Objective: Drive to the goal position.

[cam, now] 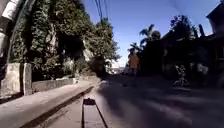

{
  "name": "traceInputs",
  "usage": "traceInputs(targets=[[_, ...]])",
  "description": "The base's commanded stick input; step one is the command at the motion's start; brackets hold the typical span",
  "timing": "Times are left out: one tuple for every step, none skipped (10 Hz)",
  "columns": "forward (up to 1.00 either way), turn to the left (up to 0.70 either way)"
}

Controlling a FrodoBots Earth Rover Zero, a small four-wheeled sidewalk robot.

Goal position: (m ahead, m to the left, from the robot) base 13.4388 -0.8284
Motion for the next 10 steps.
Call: traceInputs(targets=[[1.0, 0.0], [1.0, 0.0], [1.0, 0.0], [1.0, 0.0], [1.0, 0.0], [1.0, 0.0], [1.0, 0.0], [1.0, 0.0], [1.0, 0.0], [1.0, 0.0]])
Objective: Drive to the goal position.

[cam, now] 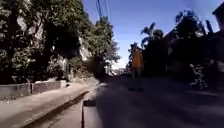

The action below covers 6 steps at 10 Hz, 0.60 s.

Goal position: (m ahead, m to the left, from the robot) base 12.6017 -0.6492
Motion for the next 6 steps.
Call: traceInputs(targets=[[1.0, 0.0], [1.0, 0.0], [1.0, 0.0], [1.0, 0.0], [1.0, 0.0], [1.0, 0.0]])
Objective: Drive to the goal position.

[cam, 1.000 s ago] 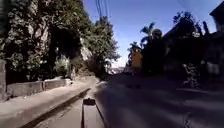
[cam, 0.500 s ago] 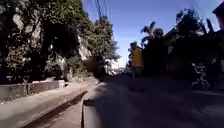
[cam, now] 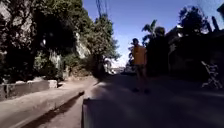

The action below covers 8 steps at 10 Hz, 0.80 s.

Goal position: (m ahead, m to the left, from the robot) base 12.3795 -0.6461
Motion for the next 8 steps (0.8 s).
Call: traceInputs(targets=[[1.0, 0.0], [1.0, 0.0], [1.0, 0.0], [1.0, 0.0], [1.0, 0.0], [1.0, 0.0], [1.0, 0.02], [1.0, 0.04]])
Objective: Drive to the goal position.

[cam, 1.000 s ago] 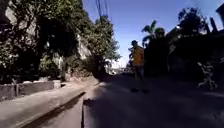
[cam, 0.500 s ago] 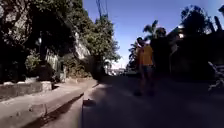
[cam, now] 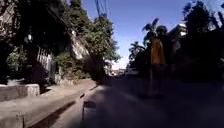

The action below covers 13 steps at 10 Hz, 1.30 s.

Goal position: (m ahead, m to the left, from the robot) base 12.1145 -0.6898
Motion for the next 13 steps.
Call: traceInputs(targets=[[1.0, 0.05], [1.0, 0.05], [1.0, 0.05], [1.0, 0.04], [1.0, 0.02], [1.0, 0.0], [1.0, 0.0], [1.0, 0.0], [1.0, 0.0], [1.0, 0.0], [1.0, 0.0], [1.0, 0.0], [1.0, 0.0]])
